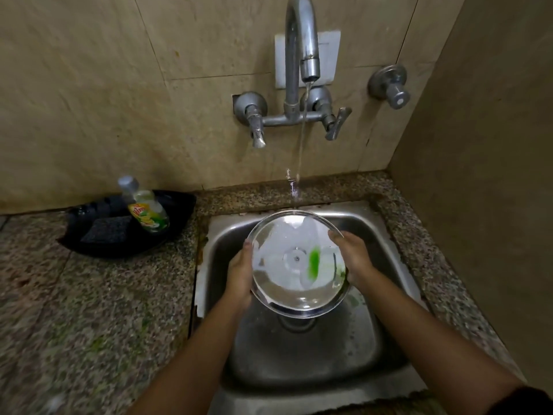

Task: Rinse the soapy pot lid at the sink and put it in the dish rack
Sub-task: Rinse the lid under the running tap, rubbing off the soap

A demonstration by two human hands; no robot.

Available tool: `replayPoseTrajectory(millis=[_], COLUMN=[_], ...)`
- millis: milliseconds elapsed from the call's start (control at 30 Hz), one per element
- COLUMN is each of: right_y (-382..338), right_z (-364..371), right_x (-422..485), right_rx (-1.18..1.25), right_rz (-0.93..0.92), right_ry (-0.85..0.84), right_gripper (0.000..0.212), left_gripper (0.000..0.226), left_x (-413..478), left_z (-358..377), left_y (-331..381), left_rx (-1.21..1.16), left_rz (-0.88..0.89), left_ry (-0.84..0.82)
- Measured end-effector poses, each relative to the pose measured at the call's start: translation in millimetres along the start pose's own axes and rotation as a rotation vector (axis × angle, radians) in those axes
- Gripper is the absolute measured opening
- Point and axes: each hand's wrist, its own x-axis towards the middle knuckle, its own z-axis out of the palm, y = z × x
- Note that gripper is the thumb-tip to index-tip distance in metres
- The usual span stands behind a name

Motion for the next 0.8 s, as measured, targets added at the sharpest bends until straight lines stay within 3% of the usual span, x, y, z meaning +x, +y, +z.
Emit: replayPoseTrajectory(millis=[167,267,333,433,567,633,767,800], right_y=[-11,-12,-7,-11,-8,0,-14,-22], right_z=[12,10,12,37,49,19,-16,-6], right_x=[5,3,0,-3,-33,-43,-10,-3], right_rx=[-0.611,-1.104,-1.337,-1.413,-1.354,-1.374,-1.455,-1.422], right_rz=[-0.378,-0.679,-0.733,-0.695,-0.931,-0.964,-0.743,-0.718], right_ry=[0.078,0.114,0.072,-0.064,-0.508,-0.596,-0.104,-0.046], right_gripper=[0.039,0.057,0.066,0.068,0.063,0.060,0.067,0.068], left_gripper=[0.038,0.036,0.039,0.041,0.036,0.036,0.037,0.037], left_x=[-4,-2,0,-5,-6,-2,-3,-6], left_z=[19,23,27,44,56,47,41,46], left_y=[13,16,20,24,29,33,29,27], left_rx=[-0.031,-0.106,-0.139,-0.150,-0.182,-0.172,-0.140,-0.138], left_rz=[0.067,0.063,0.045,0.018,0.027,0.020,0.048,0.045], left_ry=[0.133,0.191,0.221,0.219,0.208,0.240,0.238,0.222])
